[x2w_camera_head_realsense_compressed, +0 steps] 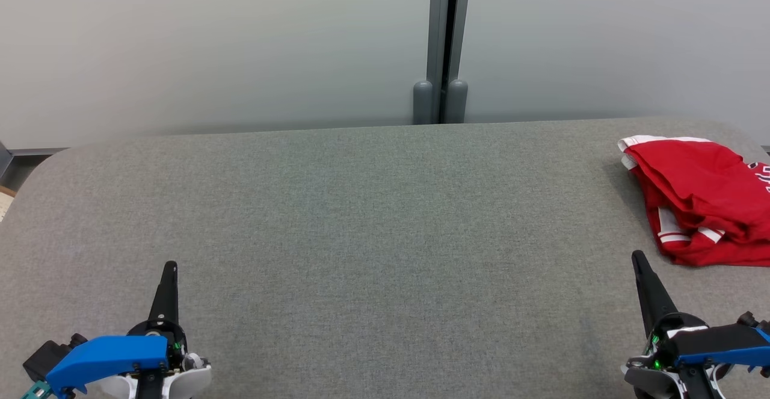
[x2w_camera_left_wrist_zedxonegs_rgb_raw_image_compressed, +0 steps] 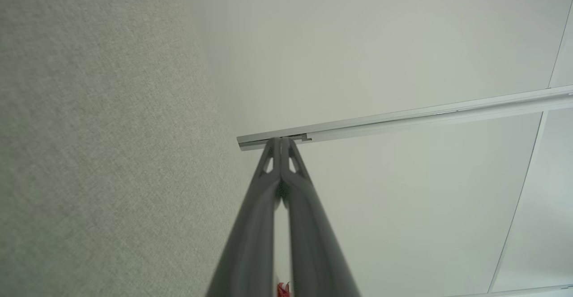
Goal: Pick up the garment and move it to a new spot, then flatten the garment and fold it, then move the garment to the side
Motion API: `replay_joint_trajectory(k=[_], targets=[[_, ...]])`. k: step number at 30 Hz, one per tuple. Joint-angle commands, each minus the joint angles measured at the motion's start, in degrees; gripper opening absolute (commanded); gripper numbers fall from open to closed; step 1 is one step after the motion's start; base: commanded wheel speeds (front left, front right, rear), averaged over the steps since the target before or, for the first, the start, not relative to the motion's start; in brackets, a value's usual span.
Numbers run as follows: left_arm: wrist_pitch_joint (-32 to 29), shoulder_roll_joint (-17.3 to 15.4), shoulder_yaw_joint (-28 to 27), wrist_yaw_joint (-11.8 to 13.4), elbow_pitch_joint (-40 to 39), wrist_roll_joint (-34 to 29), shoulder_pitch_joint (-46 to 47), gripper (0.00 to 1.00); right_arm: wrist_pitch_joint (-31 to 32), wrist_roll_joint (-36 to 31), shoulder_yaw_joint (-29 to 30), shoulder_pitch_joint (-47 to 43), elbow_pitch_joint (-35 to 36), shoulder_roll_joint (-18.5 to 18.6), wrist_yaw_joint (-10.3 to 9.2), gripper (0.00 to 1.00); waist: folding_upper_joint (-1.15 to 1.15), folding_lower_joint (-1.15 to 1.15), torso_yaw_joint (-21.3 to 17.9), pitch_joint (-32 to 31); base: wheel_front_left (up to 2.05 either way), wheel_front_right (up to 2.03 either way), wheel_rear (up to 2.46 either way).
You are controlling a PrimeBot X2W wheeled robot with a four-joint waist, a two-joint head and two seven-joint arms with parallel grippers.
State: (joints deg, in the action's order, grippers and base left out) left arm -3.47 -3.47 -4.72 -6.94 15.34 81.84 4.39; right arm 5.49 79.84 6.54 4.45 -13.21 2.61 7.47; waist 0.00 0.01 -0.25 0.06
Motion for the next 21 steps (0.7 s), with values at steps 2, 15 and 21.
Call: replay_joint_trajectory(k=[2,15,21], targets=[[-0.6,0.0,-0.5,-0.4,-0.6,1.5,1.2,0.00,0.3,1.9,0.0,1.1,0.0,0.4,0.04,0.00,0.00,0.00,0.0,0.0,0.00,0.00,0.00],[-1.9,0.3,-1.3,-0.6,-1.0,6.0,1.7,0.00,0.7,7.3,0.0,1.7,-0.5,0.4,0.04,0.00,0.00,-0.01,0.1,0.1,0.00,0.00,0.00],[-2.5,0.4,-1.6,-0.7,-1.2,8.1,1.9,0.00,0.9,9.8,0.0,1.8,-0.7,0.4,0.04,0.00,0.00,-0.01,0.2,0.1,0.00,0.00,0.00]])
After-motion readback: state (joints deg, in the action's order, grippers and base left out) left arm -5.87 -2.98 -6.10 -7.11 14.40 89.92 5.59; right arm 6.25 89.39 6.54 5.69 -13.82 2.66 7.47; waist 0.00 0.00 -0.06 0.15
